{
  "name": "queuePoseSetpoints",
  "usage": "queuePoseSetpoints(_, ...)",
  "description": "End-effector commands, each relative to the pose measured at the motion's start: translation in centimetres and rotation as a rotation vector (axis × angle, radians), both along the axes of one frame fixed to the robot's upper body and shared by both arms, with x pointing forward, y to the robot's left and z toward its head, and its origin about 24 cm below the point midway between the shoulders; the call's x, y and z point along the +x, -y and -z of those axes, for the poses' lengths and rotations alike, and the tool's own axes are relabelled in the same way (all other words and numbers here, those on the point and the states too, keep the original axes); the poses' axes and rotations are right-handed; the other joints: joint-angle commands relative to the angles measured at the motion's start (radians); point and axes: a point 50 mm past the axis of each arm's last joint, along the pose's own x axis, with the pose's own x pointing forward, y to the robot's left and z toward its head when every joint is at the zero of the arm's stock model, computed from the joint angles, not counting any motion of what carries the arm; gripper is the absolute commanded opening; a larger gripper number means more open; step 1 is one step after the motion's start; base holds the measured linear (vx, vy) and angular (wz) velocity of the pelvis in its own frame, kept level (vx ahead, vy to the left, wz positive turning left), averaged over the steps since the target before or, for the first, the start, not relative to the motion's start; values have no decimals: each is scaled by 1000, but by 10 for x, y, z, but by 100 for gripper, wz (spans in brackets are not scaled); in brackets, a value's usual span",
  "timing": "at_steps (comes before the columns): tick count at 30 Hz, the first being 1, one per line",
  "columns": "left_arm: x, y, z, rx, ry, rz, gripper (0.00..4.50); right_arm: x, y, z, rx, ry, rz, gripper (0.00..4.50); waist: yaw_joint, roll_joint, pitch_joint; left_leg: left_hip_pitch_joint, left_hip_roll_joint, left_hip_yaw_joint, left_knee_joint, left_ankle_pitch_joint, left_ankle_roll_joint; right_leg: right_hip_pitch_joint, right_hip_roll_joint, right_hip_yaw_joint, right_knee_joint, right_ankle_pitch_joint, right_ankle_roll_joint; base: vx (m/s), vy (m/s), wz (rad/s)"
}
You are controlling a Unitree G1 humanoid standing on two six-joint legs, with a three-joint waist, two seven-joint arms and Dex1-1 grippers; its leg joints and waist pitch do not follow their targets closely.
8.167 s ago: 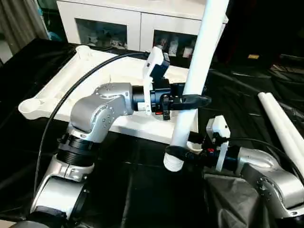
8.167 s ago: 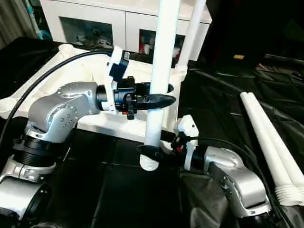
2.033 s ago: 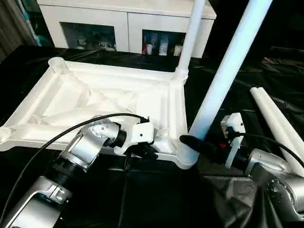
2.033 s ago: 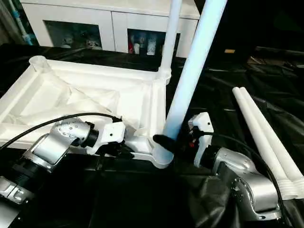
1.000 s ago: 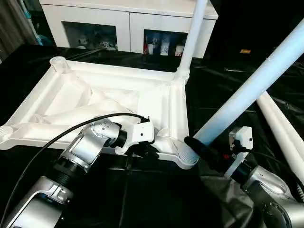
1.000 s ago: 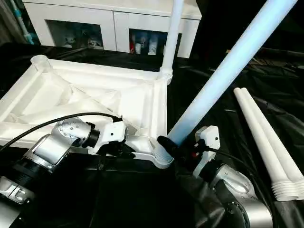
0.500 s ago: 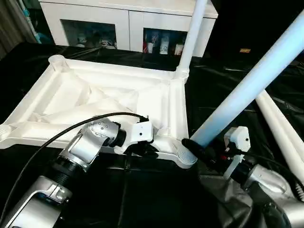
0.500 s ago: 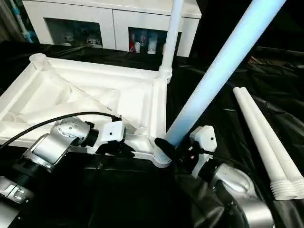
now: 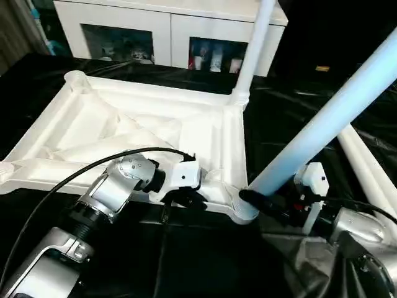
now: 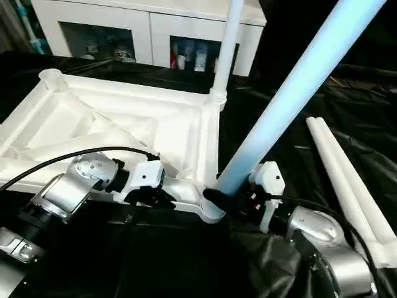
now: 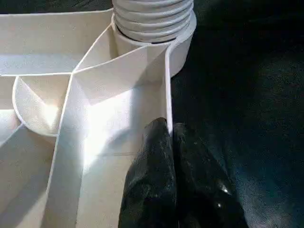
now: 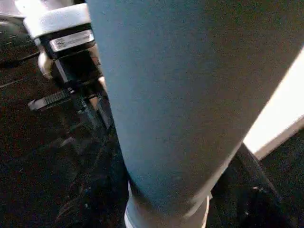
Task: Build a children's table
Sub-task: Insert table leg to table base
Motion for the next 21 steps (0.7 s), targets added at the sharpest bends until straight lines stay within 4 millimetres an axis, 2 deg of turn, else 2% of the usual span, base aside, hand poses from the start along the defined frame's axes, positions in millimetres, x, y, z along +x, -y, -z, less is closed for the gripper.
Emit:
queuePoseSetpoints(1, 3, 3, -5, 5, 24, 25, 0, -27, -17, 43, -18, -266, -192, 185, 0, 6, -40, 26, 70, -29, -74, -287, 23, 21, -65, 38, -66, -220, -204, 0, 0, 0)
queuePoseSetpoints(5, -1, 4, -3, 31, 7, 84, 0, -27, -14, 47, -58, -282, -247, 185, 2, 6, -41, 25, 69, -29, -72, -258, 37, 27, -64, 35, -58, -168, -223, 0, 0, 0)
queuePoseSetpoints(7, -2, 5, -4, 47, 7, 119, 0, -28, -12, 48, -72, -293, -282, 185, 3, 6, -37, 29, 71, -29, -73, -271, 38, 26, -65, 36, -59, -182, -228, 0, 0, 0)
queuePoseSetpoints(8, -1, 5, -6, 61, 20, 135, 0, -28, -11, 49, -92, -297, -309, 185, 4, 2, -35, 30, 71, -28, -73, -288, 36, 25, -66, 36, -62, -204, -228, 0, 0, 0)
queuePoseSetpoints(9, 0, 6, -6, 66, 28, 140, 0, -29, -10, 49, -98, -298, -320, 185, 6, 3, -34, 31, 71, -28, -74, -294, 33, 25, -67, 37, -63, -217, -226, 0, 0, 0)
queuePoseSetpoints(10, 0, 6, -6, 67, 29, 140, 0, -29, -10, 49, -99, -298, -321, 185, 7, -2, -33, 32, 72, -28, -74, -300, 32, 23, -67, 37, -65, -231, -222, 0, 0, 0)
queuePoseSetpoints(11, 0, 6, -6, 71, 34, 144, 0, -29, -10, 50, -103, -299, -329, 185, 8, 1, -32, 31, 73, -31, -77, -314, 23, 24, -69, 37, -67, -257, -215, 0, 0, 0)
queuePoseSetpoints(12, 2, 5, -8, 80, 46, 152, 0, -30, -10, 51, -107, -304, -348, 185, 9, -5, -29, 31, 73, -31, -78, -319, 21, 23, -69, 37, -68, -266, -211, 0, 0, 0)
queuePoseSetpoints(15, 7, 4, -12, 103, 72, 166, 0, -33, -14, 55, -138, -306, -416, 185, 11, -5, -26, 35, 74, -35, -81, -361, 4, 18, -73, 38, -76, -346, -187, 0, 0, 0)
queuePoseSetpoints(16, 7, 4, -12, 103, 72, 166, 0, -33, -14, 55, -138, -306, -416, 185, 11, -5, -26, 35, 74, -35, -81, -361, 4, 18, -73, 38, -76, -346, -187, 0, 0, 0)
queuePoseSetpoints(17, 8, 3, -13, 107, 81, 162, 0, -34, -15, 57, -148, -299, -425, 185, 12, -9, -27, 35, 75, -36, -82, -363, -3, 19, -74, 39, -76, -352, -179, 0, 0, 0)
queuePoseSetpoints(21, 9, 2, -12, 96, 79, 136, 0, -32, -17, 58, -136, -285, -401, 185, 12, -8, -25, 33, 75, -38, -86, -374, -8, 20, -73, 39, -76, -355, -177, 0, 0, 0)
